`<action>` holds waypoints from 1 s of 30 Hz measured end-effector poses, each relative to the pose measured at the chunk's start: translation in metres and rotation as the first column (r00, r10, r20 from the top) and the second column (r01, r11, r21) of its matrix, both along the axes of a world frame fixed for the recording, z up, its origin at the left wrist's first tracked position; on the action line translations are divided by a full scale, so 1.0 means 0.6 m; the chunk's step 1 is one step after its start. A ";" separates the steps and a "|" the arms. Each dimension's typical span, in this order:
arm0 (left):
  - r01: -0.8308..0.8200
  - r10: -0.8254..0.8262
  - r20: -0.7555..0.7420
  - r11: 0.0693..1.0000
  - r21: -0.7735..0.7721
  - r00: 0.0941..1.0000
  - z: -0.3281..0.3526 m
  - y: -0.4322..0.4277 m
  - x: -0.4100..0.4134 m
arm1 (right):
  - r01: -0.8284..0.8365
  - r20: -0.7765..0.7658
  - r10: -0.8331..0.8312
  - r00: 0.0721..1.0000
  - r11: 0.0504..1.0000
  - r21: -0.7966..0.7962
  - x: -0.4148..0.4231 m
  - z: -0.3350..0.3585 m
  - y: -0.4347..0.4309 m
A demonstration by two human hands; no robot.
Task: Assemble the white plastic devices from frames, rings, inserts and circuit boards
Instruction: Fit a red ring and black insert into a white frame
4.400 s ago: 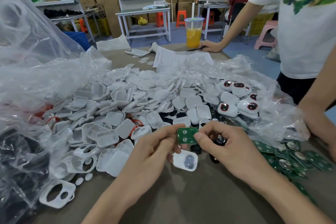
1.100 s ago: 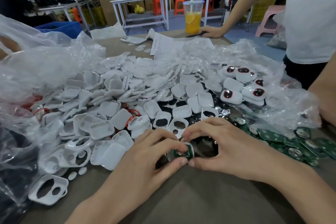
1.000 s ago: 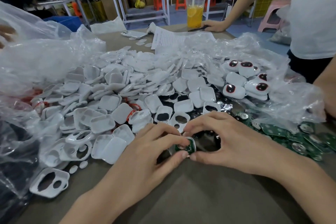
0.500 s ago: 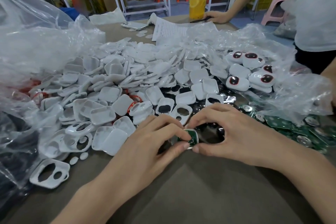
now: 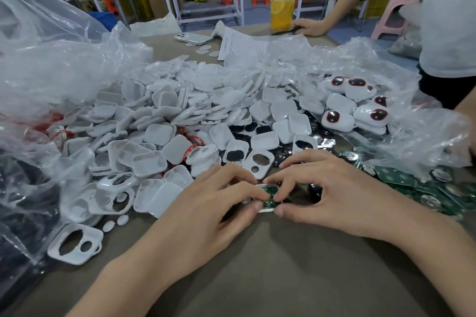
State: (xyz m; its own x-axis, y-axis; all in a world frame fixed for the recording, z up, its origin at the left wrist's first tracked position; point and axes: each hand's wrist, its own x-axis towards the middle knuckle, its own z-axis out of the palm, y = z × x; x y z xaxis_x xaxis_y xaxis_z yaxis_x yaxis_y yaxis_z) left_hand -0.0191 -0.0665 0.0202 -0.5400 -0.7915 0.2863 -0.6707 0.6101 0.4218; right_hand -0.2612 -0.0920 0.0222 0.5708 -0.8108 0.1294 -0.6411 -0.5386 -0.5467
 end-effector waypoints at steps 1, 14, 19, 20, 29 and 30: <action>-0.010 0.010 -0.001 0.999 -0.032 1.000 0.002 0.002 0.001 | -0.003 0.000 0.003 1.000 1.000 -0.006 0.000 0.000 0.000; -0.003 0.006 0.052 0.998 -0.066 0.999 0.009 0.007 0.003 | -0.054 -0.021 0.052 0.998 0.995 -0.084 0.003 0.002 0.002; 0.010 -0.006 0.068 0.998 -0.059 0.998 0.008 0.008 0.005 | -0.052 -0.012 0.051 0.999 0.995 -0.085 0.004 0.004 0.003; 0.012 -0.007 0.072 0.998 -0.058 0.997 0.008 0.007 0.006 | -0.053 -0.011 0.052 0.999 0.995 -0.087 0.005 0.004 0.002; -0.003 0.006 0.034 0.997 -0.081 0.999 0.006 0.008 0.000 | -0.053 -0.030 0.050 0.998 0.993 -0.101 0.005 0.004 0.003; 0.005 -0.001 0.051 0.996 -0.085 0.999 0.005 0.008 -0.001 | -0.053 -0.034 0.050 0.998 0.994 -0.099 0.005 0.004 0.003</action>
State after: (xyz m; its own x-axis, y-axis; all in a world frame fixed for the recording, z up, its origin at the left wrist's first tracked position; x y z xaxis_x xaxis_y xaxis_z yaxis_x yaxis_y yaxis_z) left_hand -0.0195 -0.0616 0.0231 -0.5578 -0.7638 0.3248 -0.6881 0.6444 0.3336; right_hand -0.2580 -0.0899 0.0246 0.6162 -0.7645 0.1893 -0.6274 -0.6217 -0.4689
